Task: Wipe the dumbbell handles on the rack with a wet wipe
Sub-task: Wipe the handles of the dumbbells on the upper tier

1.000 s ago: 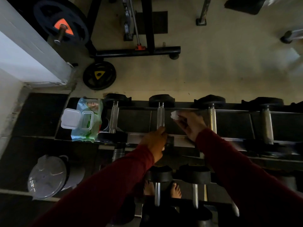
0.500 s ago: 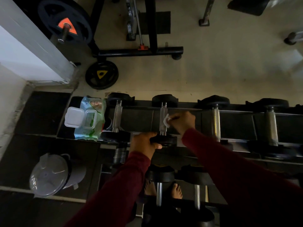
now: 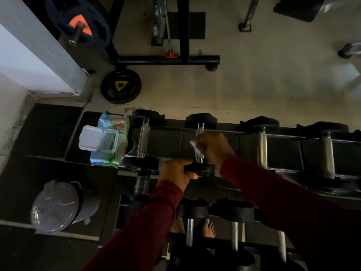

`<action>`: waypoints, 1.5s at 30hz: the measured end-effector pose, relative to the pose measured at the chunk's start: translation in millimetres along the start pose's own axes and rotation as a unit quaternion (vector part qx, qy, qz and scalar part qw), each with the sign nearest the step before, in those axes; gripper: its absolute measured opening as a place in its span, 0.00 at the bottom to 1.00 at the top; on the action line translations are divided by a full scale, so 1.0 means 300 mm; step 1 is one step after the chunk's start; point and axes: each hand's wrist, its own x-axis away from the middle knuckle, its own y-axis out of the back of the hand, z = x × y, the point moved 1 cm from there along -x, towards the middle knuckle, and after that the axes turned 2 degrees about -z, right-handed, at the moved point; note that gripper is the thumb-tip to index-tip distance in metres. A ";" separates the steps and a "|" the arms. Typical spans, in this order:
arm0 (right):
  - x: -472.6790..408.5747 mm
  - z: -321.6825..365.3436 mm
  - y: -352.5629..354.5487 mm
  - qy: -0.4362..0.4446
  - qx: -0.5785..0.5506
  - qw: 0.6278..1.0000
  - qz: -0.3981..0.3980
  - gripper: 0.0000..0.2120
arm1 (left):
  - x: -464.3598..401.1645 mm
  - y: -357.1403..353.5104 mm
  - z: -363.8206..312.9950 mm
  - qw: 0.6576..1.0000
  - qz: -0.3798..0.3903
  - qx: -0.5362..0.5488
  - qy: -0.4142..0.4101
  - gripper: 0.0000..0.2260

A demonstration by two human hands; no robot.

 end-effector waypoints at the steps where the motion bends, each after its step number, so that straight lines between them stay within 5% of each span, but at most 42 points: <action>1: 0.016 -0.001 -0.018 0.031 0.025 0.998 0.044 0.08 | -0.001 0.000 0.002 1.000 0.003 0.002 -0.001 0.23; 5: -0.065 -0.011 -0.035 0.112 0.175 0.975 0.074 0.07 | -0.005 0.004 0.010 1.000 0.010 0.020 -0.004 0.24; 10: -0.172 0.016 -0.025 0.076 0.294 0.952 0.046 0.05 | -0.002 0.016 0.013 0.999 0.008 -0.004 -0.041 0.23; 14: -0.070 0.033 -0.010 0.061 0.186 0.970 0.145 0.07 | 0.010 0.026 0.005 0.999 0.013 -0.018 -0.050 0.23; 18: 0.009 -0.035 0.132 -0.125 0.014 0.991 0.044 0.11 | 0.031 0.009 -0.051 0.997 0.014 -0.032 -0.066 0.13; 20: 0.078 -0.078 0.209 -0.277 -0.249 0.928 0.003 0.11 | 0.050 -0.006 -0.100 0.997 0.011 -0.034 -0.072 0.12; 22: 0.159 -0.129 0.281 -0.334 -0.400 0.853 -0.015 0.12 | 0.066 -0.037 -0.152 0.996 0.019 -0.028 -0.086 0.16; 27: 0.330 -0.309 0.438 -0.335 -0.468 0.816 -0.042 0.15 | 0.109 -0.162 -0.341 0.987 0.078 -0.035 -0.134 0.18; 29: 0.378 -0.382 0.478 -0.337 -0.394 0.854 -0.038 0.14 | 0.127 -0.239 -0.420 0.985 0.108 -0.029 -0.133 0.18; 33: 0.406 -0.492 0.460 -0.297 -0.057 0.953 0.036 0.10 | 0.169 -0.380 -0.519 0.988 0.119 -0.036 -0.095 0.14; 39: 0.324 -0.510 0.389 -0.280 -0.009 0.957 0.081 0.02 | 0.166 -0.439 -0.524 0.997 0.033 -0.056 -0.033 0.12; 45: 0.314 -0.575 0.357 -0.271 -0.053 0.960 0.051 0.10 | 0.171 -0.468 -0.534 0.998 -0.011 -0.069 0.004 0.11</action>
